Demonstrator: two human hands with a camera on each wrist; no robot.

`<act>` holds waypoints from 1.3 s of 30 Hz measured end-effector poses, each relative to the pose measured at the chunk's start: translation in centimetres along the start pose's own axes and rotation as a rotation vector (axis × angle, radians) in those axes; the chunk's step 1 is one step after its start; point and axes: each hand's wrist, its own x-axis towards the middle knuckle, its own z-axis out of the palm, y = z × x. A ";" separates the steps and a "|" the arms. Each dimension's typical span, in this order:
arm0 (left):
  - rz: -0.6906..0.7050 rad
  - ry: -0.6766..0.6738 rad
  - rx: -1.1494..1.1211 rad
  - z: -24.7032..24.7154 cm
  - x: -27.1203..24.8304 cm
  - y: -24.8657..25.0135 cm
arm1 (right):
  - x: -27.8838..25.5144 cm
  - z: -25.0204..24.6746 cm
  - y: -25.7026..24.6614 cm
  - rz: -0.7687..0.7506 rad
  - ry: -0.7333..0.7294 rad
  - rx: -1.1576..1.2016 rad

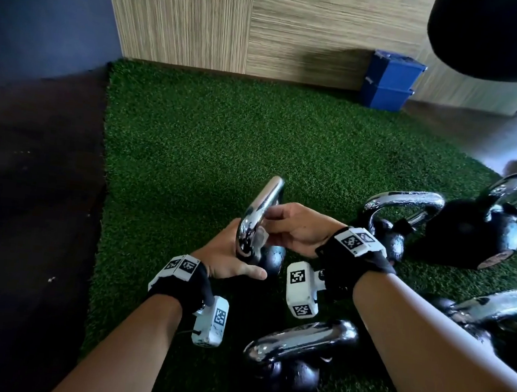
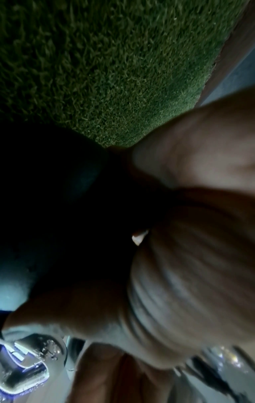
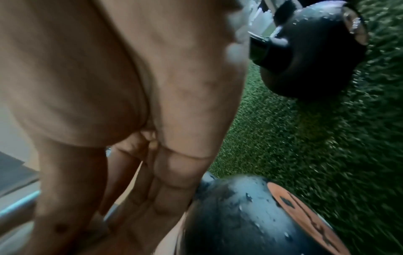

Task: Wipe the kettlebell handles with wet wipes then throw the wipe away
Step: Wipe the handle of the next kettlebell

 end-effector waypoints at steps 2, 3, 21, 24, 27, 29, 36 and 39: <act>0.030 0.030 0.018 0.2 -0.2 0.1 | -0.2 0.0 0.4 -0.011 0.021 0.059; 0.041 0.032 0.022 0.2 -0.2 0.0 | -0.2 0.0 0.6 -0.011 0.017 0.063; 0.069 0.075 0.062 0.5 -0.7 0.2 | 1.0 -0.9 1.8 -0.138 0.249 0.326; 0.072 0.072 0.095 0.5 -0.7 0.1 | 0.8 -0.8 1.9 -0.156 0.260 0.340; 0.036 0.096 0.084 0.6 -0.8 -0.1 | 1.0 -0.3 1.6 -0.202 0.326 0.340; 0.032 0.110 0.078 0.7 -0.8 -0.2 | 1.5 -0.1 1.5 -0.254 0.425 0.358; 0.046 0.093 0.048 0.8 -0.9 -0.3 | 1.6 -0.5 1.9 -0.382 0.563 0.143; 0.042 0.090 0.035 0.8 -0.9 -0.4 | 2.0 -0.9 1.8 -0.412 0.697 0.023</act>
